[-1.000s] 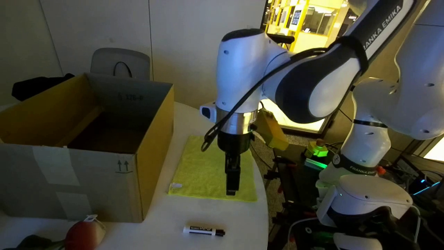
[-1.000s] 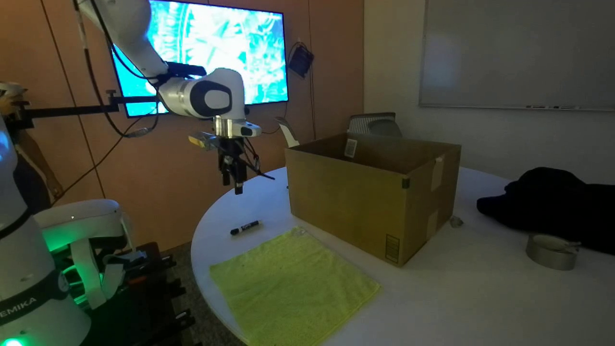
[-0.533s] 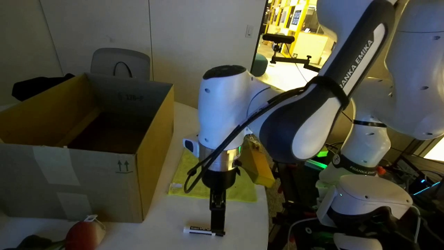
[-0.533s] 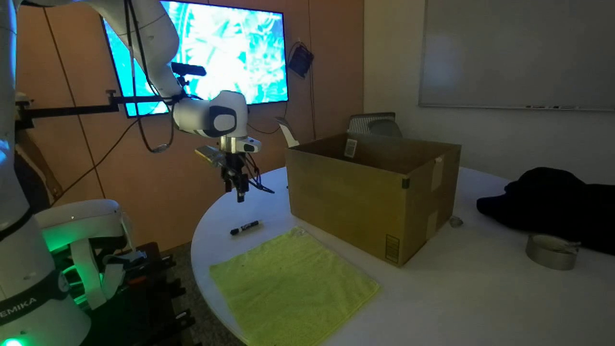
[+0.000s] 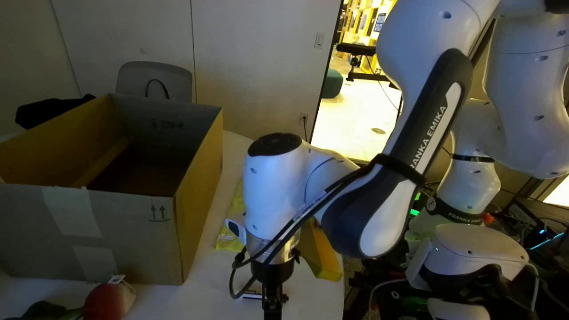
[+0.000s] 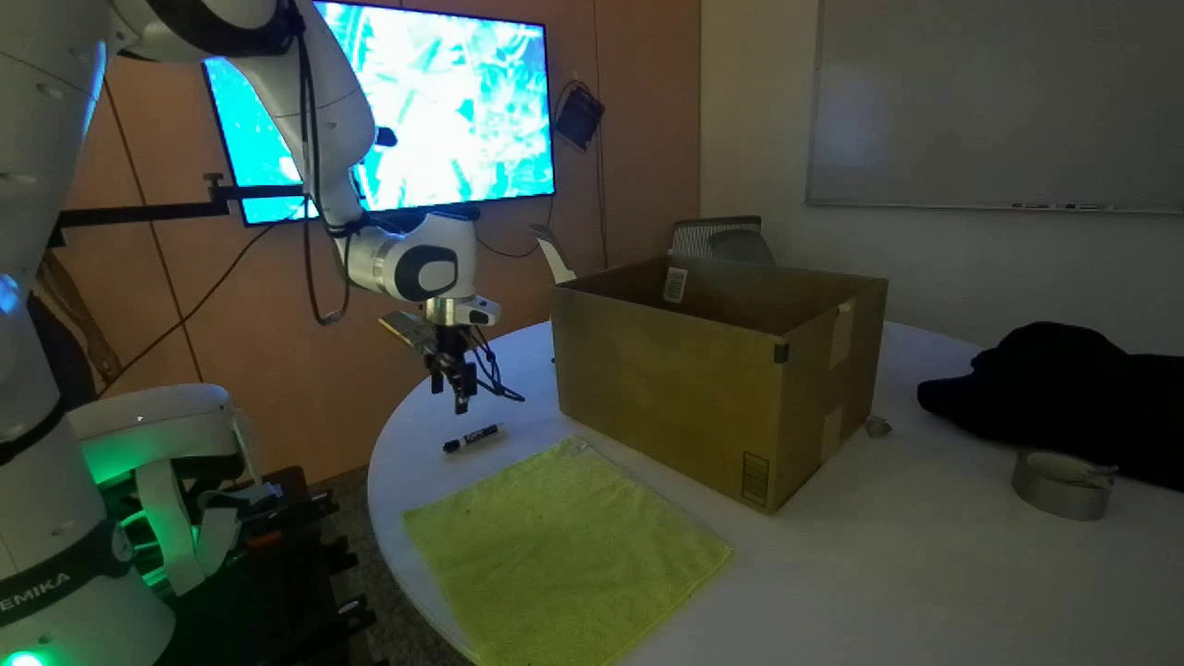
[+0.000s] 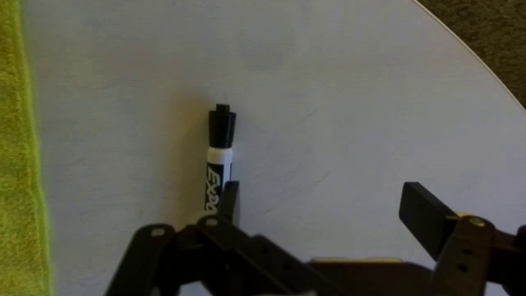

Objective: Place the black marker on the towel, fold the towel from left to right and right to left then place it inside the brown box

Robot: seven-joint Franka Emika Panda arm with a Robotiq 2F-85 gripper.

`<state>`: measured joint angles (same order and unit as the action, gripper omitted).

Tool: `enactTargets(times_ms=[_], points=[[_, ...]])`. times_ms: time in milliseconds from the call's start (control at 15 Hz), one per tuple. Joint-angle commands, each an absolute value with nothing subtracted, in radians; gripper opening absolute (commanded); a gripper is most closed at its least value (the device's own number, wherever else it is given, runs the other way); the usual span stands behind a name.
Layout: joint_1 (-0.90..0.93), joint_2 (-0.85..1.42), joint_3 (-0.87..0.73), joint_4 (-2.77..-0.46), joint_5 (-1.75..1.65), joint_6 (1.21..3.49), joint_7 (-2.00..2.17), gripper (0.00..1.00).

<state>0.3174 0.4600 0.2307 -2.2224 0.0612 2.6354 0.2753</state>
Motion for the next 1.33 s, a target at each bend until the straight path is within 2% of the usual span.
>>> enactTargets(times_ms=[0, 533, 1200, 1267], points=[[0.350, 0.520, 0.192, -2.194, 0.034, 2.693, 0.276, 1.00], [0.362, 0.586, 0.141, -2.196, 0.002, 2.770, 0.265, 1.00], [0.349, 0.630, 0.129, -2.172, 0.010, 2.754, 0.252, 1.00], [0.349, 0.630, 0.128, -2.170, 0.010, 2.749, 0.253, 0.87]])
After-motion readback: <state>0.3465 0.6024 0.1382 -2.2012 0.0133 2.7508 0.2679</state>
